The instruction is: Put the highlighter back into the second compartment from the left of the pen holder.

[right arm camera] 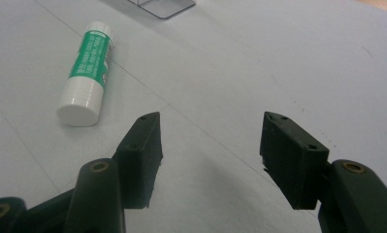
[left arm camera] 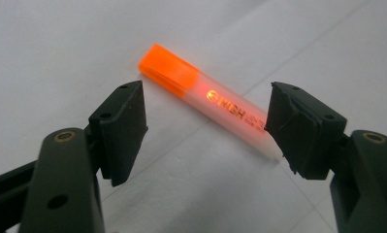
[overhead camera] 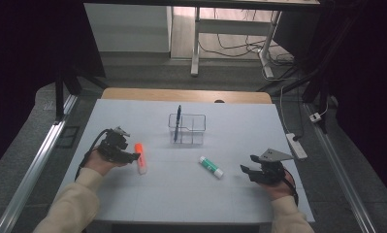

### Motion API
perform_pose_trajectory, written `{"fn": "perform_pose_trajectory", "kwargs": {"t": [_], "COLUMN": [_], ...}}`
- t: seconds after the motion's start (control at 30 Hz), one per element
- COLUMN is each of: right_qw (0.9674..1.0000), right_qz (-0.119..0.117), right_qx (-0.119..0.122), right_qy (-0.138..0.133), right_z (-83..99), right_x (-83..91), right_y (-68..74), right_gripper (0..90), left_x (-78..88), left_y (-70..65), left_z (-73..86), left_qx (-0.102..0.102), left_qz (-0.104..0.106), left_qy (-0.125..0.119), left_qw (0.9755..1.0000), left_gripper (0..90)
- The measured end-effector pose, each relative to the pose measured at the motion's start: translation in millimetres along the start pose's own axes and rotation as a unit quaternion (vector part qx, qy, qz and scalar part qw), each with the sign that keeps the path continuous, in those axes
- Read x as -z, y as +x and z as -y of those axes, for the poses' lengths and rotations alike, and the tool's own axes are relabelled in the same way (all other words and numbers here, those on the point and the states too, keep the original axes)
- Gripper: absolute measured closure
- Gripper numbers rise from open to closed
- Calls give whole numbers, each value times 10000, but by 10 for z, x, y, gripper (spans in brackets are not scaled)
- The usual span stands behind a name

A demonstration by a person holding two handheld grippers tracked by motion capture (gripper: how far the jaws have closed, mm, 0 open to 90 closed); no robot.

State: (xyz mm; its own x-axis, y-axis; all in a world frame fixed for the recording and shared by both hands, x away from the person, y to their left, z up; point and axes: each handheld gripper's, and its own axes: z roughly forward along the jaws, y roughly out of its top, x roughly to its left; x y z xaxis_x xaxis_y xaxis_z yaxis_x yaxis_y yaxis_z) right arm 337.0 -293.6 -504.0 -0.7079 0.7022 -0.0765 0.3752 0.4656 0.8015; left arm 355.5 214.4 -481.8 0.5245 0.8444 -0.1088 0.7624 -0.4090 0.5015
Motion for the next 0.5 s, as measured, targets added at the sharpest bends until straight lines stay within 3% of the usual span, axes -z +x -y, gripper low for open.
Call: {"fn": "perform_pose_trajectory", "kwargs": {"t": [0.1,0.27,0.5], "right_qw": [10000,10000,9999], "right_qz": [-12,-43,-61], "right_qx": [27,20,8], "right_qy": [-1,-59,-146], "right_z": [-3,-8,-21], "right_x": [3,8,5], "right_y": [0,-4,-7], "right_gripper": [405,407,408], "left_x": [-59,-185,-302], "left_y": [1,-20,-16], "left_z": [-71,-148,-218], "left_qx": [275,483,884], "left_qz": [-57,-234,-414], "left_qy": [101,323,453], "left_qw": [9996,9980,9942], "left_gripper": [312,311,314]}}
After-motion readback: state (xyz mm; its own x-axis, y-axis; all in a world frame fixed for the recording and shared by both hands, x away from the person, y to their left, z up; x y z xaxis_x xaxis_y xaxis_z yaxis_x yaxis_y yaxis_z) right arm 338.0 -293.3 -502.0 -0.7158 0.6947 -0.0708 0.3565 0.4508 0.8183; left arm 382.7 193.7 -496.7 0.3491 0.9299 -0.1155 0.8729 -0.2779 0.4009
